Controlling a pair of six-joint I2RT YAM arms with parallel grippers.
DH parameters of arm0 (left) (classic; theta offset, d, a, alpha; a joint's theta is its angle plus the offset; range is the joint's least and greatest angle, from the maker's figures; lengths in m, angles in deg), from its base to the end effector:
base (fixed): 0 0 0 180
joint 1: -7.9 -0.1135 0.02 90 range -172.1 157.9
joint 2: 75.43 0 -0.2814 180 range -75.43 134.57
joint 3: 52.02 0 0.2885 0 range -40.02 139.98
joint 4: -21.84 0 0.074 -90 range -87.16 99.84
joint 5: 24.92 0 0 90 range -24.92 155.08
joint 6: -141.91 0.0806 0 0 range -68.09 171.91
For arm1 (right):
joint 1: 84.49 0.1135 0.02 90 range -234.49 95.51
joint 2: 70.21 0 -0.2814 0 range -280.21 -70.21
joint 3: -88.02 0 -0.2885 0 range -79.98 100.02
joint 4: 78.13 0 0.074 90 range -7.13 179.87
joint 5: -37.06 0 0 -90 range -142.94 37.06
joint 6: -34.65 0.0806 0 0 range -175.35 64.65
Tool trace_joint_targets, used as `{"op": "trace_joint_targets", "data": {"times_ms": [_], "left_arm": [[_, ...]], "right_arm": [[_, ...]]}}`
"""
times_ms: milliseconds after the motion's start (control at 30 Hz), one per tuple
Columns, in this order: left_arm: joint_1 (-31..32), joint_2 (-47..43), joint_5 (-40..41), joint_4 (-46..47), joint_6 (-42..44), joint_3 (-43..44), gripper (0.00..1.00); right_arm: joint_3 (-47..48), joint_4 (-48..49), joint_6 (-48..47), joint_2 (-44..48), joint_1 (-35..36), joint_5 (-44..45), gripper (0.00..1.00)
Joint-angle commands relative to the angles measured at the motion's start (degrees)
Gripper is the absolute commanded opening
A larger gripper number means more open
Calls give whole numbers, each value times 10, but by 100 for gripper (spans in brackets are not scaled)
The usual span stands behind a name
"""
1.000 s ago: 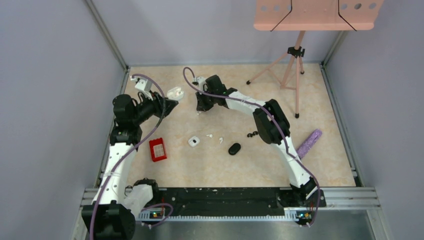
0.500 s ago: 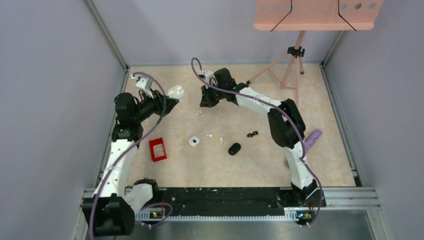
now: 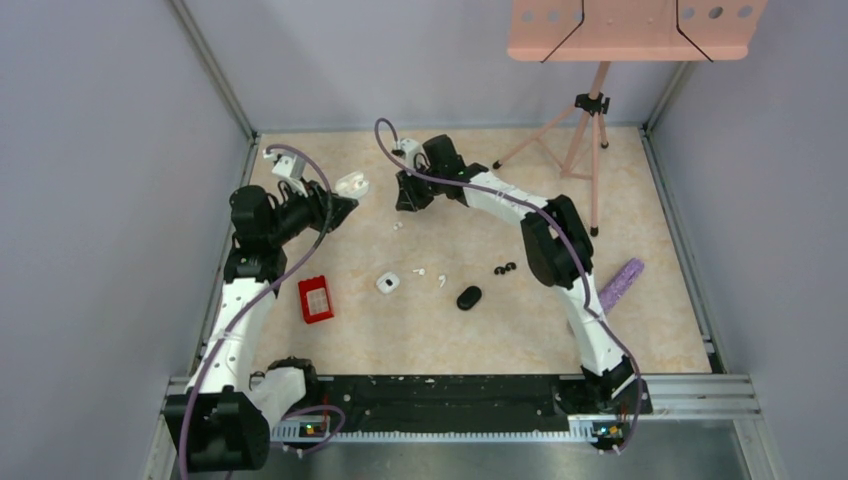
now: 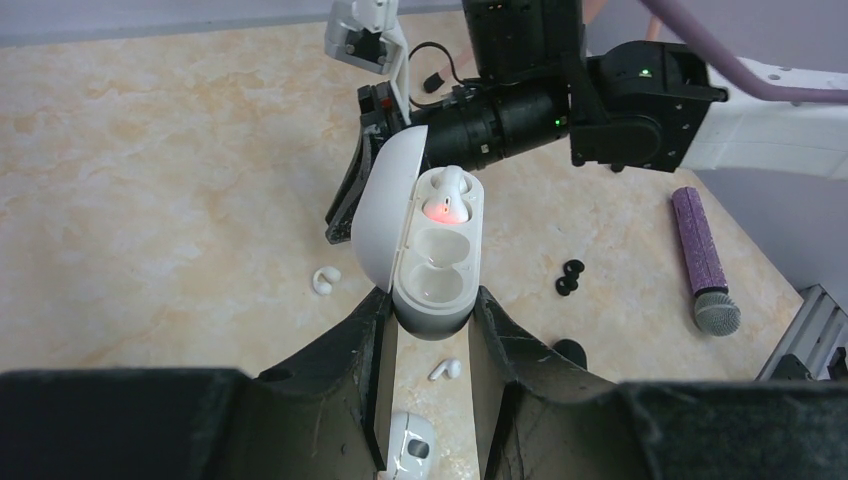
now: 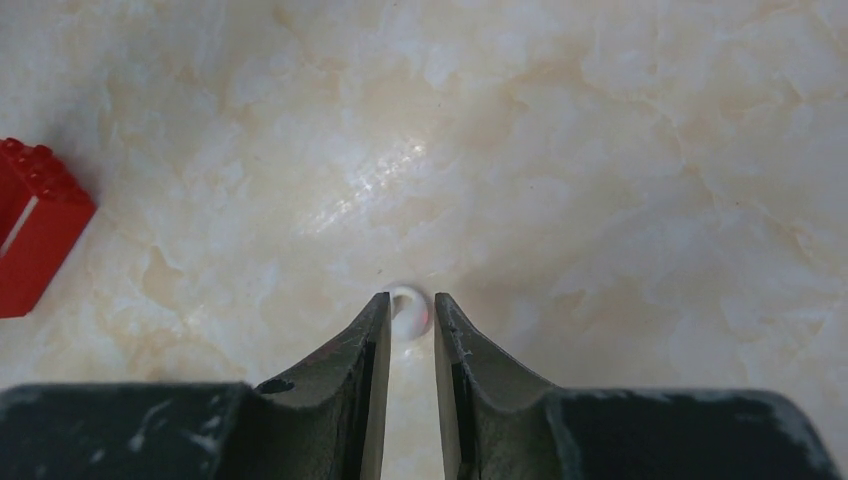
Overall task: Insert the wireless bluetooth earbuds into the charging case
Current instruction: Pick up the earbud from the center of the board.
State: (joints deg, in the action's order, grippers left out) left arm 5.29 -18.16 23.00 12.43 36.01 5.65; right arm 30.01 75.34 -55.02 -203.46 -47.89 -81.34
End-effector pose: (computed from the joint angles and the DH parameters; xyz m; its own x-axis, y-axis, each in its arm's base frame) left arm 0.2907 -0.0408 0.3313 -0.3223 -0.2182 -0.9211 0.5606 0.7401 -0.3715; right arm 0.4671 0.3946 0.1733 -0.4967 -0.3626 -0.7886 -0.8234 0.4842 0.2960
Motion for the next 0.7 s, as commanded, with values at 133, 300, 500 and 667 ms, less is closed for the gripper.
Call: {"op": "trace_joint_targets", "data": {"times_ms": [133, 300, 500, 667], "left_arm": [[-6, -5, 5, -10, 16, 26, 0], [-7, -3, 4, -14, 17, 28, 0], [-7, -6, 3, -21, 18, 28, 0], [-8, -6, 2, -21, 18, 28, 0]], "right_arm": [[69, -6, -59, -54, 0, 19, 21], [76, -5, -57, -69, 2, 9, 22], [72, -6, -54, -75, 9, -10, 24], [69, -8, -56, -81, 14, -12, 24]]}}
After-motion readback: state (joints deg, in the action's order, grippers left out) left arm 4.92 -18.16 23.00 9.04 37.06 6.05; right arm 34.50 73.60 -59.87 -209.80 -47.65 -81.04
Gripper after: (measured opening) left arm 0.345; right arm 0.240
